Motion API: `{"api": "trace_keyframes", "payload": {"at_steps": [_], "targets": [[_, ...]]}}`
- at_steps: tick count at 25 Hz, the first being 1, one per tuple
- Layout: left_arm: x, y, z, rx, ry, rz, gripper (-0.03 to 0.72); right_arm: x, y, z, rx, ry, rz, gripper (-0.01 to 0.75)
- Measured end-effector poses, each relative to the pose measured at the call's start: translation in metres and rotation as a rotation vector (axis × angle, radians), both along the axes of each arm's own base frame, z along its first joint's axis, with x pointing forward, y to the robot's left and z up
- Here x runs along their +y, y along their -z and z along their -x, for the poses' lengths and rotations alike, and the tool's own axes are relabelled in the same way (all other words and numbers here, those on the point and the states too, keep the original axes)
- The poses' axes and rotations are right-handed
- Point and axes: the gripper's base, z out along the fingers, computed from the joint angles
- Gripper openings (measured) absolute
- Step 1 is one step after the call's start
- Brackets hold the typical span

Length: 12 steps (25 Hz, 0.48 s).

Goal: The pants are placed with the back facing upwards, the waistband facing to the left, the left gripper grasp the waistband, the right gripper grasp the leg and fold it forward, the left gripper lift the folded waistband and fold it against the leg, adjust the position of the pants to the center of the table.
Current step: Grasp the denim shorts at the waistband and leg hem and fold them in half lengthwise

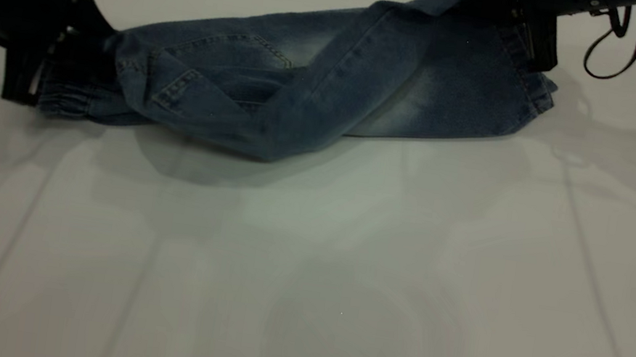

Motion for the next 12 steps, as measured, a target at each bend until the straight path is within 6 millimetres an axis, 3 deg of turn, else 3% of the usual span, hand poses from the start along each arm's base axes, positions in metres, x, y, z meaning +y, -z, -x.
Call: {"api": "trace_keyframes", "payload": {"at_steps": [5, 12], "targets": [[-0.002, -0.015, -0.023, -0.093, 0.033, 0.015, 0.098, -0.016, 0.001, -0.014, 0.017, 0.069, -0.025, 0.028], [0.006, -0.027, -0.042, -0.141, -0.022, -0.054, 0.098, -0.055, 0.013, -0.02, 0.107, 0.254, -0.007, 0.032]]}}
